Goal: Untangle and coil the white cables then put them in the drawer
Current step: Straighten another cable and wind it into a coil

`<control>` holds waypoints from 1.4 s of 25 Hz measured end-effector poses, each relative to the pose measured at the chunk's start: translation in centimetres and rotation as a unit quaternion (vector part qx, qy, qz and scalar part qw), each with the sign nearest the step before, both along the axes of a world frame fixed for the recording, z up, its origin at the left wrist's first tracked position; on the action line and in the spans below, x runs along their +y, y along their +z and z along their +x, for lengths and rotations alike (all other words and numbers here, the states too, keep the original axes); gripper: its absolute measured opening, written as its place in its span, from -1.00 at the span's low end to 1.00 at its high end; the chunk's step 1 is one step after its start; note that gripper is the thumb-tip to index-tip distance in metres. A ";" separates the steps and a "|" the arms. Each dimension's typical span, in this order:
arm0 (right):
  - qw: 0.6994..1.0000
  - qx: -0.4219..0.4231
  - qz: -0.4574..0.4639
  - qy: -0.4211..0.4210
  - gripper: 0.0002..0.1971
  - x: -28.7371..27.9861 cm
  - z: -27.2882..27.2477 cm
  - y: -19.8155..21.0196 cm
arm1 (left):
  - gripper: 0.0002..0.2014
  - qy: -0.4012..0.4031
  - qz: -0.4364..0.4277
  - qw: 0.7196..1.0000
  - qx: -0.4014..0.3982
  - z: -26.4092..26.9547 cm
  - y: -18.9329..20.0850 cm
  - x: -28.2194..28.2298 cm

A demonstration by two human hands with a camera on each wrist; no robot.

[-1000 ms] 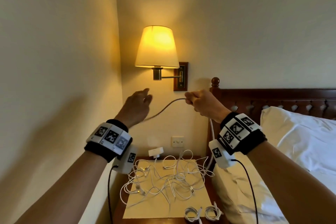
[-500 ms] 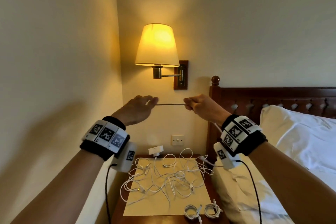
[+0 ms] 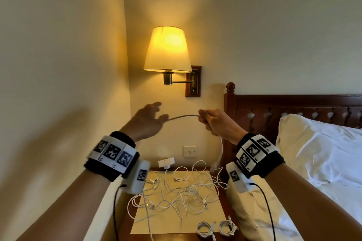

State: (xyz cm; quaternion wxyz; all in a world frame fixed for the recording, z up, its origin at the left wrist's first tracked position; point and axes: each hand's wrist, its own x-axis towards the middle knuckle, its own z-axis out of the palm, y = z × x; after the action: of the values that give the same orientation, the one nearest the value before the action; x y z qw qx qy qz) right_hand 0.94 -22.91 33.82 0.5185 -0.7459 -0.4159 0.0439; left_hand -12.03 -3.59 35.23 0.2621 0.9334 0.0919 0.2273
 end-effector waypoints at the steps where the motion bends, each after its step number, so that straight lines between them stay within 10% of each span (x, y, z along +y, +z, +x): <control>1: 1.000 0.008 0.013 0.015 -0.63 0.9 -0.4 0.3 | -0.56 -0.050 -0.011 0.999 0.011 0.5 -0.3 -1.7; 4: 0.999 0.018 0.019 0.048 -0.62 1.7 -0.9 1.1 | -0.76 -0.113 -0.092 0.987 -0.062 1.5 -1.2 -3.6; 8: 0.992 0.092 0.018 0.082 -0.61 0.2 -0.6 0.6 | -0.69 0.023 -0.025 0.980 -0.196 1.7 -1.5 -0.6; 18: 0.953 0.247 0.082 0.153 -0.60 -0.1 -1.7 1.0 | -0.69 0.047 -0.041 0.973 -0.222 2.8 -1.8 1.3; 24: 0.909 0.265 0.291 0.136 -0.62 -1.4 -1.4 2.9 | -0.70 -0.018 -0.080 0.994 -0.069 3.1 -9.1 2.6; 28: 0.959 0.172 0.217 0.063 -0.69 -0.7 -1.2 2.7 | -0.63 -0.177 -0.097 0.970 0.133 0.8 -7.7 -1.4; 35: 0.987 0.051 0.140 0.056 -0.69 0.3 -2.1 1.5 | -0.66 -0.190 0.022 0.966 -0.172 -0.2 1.3 -3.8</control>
State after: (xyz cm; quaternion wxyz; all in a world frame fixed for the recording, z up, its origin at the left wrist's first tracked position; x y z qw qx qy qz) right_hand -1.20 -22.58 35.37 0.6352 -0.6380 -0.4322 0.0520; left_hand -12.19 -7.38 36.51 0.2919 0.8861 -0.1384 0.3323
